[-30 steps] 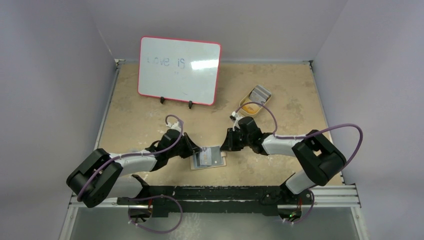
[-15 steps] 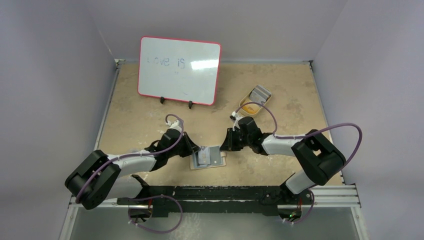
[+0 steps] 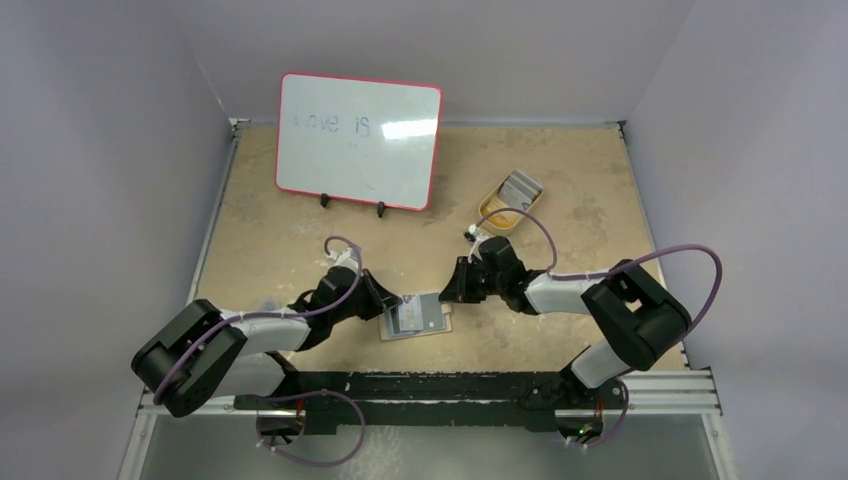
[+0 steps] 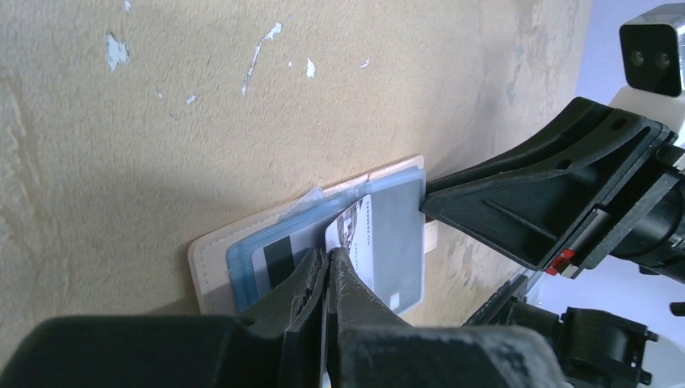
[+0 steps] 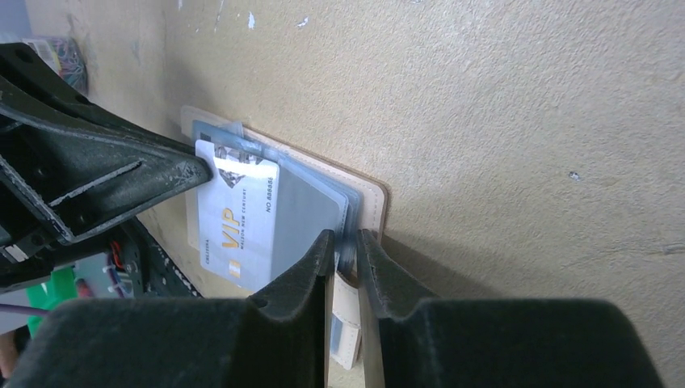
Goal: Put the credit cards into the card holder
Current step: Insert the credit card into the card holder.
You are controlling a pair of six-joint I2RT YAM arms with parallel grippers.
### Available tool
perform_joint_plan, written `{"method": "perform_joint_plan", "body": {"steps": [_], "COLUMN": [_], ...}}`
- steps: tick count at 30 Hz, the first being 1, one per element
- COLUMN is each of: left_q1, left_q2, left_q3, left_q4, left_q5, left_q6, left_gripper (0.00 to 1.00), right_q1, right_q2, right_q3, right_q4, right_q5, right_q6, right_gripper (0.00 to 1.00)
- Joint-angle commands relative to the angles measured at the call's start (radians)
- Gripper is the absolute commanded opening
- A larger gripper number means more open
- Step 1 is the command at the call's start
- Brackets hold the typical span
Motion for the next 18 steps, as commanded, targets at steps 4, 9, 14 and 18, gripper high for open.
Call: {"method": "perform_joint_plan", "body": {"steps": [4,9,14,18], "left_q1": [-0.039,-0.056,-0.056,-0.057], "left_q2": [-0.008,0.034,0.045,0.021], "left_q3": [-0.028,-0.027,-0.029,-0.037], "left_q4": [0.049,0.084,0.081,0.063], "left_q5": [-0.039,-0.085,-0.13,-0.185], "left_q6": [-0.062,-0.065,-0.059,-0.05], "left_gripper": [0.0,0.0,0.0,0.0], "right_q1": [0.013,0.013,0.013,0.013], "right_q2": [0.019,0.003,-0.014,-0.029], "right_q3": [-0.024,-0.03,-0.041,-0.06], "right_q4": [0.0,0.005,0.0,0.011], "right_q5": [0.044,0.052,0.063,0.06], "right_q6": [0.043,0.058,0.071,0.09], "right_gripper": [0.19,0.19,0.18,0.17]}}
